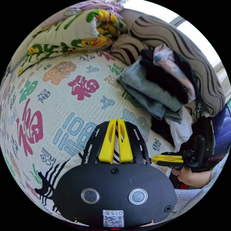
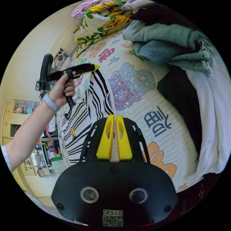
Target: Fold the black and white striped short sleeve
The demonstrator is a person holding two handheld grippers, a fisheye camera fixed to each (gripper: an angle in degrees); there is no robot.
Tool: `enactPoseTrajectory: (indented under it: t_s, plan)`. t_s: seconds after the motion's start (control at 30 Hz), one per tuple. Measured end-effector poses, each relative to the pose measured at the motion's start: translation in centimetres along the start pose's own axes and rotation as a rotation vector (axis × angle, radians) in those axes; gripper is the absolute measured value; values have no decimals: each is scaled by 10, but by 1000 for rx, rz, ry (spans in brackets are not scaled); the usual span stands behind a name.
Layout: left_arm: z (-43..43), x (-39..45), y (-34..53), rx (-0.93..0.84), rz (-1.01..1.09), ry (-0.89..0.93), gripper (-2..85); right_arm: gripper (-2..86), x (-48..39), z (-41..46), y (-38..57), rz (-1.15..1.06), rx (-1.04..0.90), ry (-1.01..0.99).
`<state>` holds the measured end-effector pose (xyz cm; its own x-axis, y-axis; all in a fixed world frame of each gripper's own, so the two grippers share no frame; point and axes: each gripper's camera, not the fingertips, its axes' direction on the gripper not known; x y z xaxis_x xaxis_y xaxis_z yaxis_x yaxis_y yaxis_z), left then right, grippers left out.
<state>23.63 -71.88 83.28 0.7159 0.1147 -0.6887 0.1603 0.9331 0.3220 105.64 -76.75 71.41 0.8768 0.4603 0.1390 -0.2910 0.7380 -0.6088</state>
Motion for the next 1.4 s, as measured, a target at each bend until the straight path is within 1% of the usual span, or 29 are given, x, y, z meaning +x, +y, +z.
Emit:
enactPoseTrajectory:
  t_s: [0.07, 0.1, 0.17, 0.2, 0.27, 0.3, 0.37, 0.43, 0.47, 0.53, 0.6, 0.63, 0.7, 0.73, 0.8, 0.83, 0.87, 0.9, 0.93, 1.0, 1.1, 1.17, 1.2, 1.27, 1.3, 1.37, 1.4]
  plan:
    - [-54, -17, 32, 124, -27, 52, 3, -4, -18, -12, 8, -52, 27, -28]
    - [-68, -23, 42, 154, -40, 64, 3, -5, -32, -19, 13, -95, 37, -53]
    - [-122, -48, 90, 265, -125, 101, 3, -6, -58, -25, 23, -179, 40, -85]
    - [-134, -54, 104, 287, -148, 105, 3, -6, -77, -25, 30, -241, 24, -100]
    - [-170, -76, 164, 341, -268, 99, 6, -6, -107, -16, 42, -335, -29, -118]
    - [-176, -82, 180, 350, -300, 94, 7, -6, -125, -7, 51, -386, -65, -115]
    - [-191, -102, 240, 349, -440, 74, 13, -6, -147, 11, 66, -438, -130, -109]
    - [-192, -115, 280, 324, -536, 47, 23, -5, -165, 27, 82, -483, -153, -79]
    - [-192, -121, 302, 304, -589, 33, 52, -5, -175, 36, 92, -523, -170, -39]
    - [-199, -129, 332, 301, -687, -10, 70, -6, -190, 47, 104, -563, -227, 25]
    - [-220, -133, 355, 370, -736, 4, 68, -5, -208, 47, 116, -643, -251, 48]
    - [-233, -133, 362, 399, -730, 43, 65, -5, -213, 46, 118, -657, -246, 57]
    - [-246, -125, 361, 384, -680, 77, 60, -7, -231, 49, 119, -687, -224, 128]
    - [-248, -117, 356, 348, -633, 97, 58, -7, -235, 51, 118, -692, -220, 152]
    - [-243, -105, 346, 257, -566, 103, 53, -9, -257, 70, 117, -720, -243, 213]
    - [-235, -98, 341, 177, -527, 89, 43, -9, -261, 77, 118, -727, -264, 221]
    - [-228, -93, 340, 107, -496, 56, 34, -9, -269, 94, 121, -744, -334, 227]
    - [-226, -92, 340, 77, -496, 26, 30, -10, -275, 112, 126, -754, -423, 248]
    - [-224, -92, 343, 17, -493, -18, 28, -10, -278, 121, 130, -763, -469, 269]
    - [-242, -95, 350, 13, -482, 10, 36, -9, -295, 127, 138, -789, -470, 313]
    - [-315, -91, 386, 142, -472, -8, 59, -6, -322, 114, 144, -790, -464, 284]
    - [-371, -82, 444, 176, -562, -71, 76, 2, -340, 108, 155, -801, -476, 249]
    - [-381, -79, 463, 171, -604, -85, 79, 10, -353, 106, 165, -811, -506, 223]
    - [-411, -60, 543, 136, -784, -109, 83, 26, -375, 108, 185, -834, -565, 164]
    - [-416, -53, 564, 130, -833, -104, 82, 36, -392, 111, 202, -870, -616, 116]
    - [-424, -16, 640, 90, -1020, -37, 79, 42, -420, 117, 232, -939, -682, 64]
    - [-423, -6, 655, 71, -1058, -15, 78, 45, -439, 122, 253, -987, -720, 28]
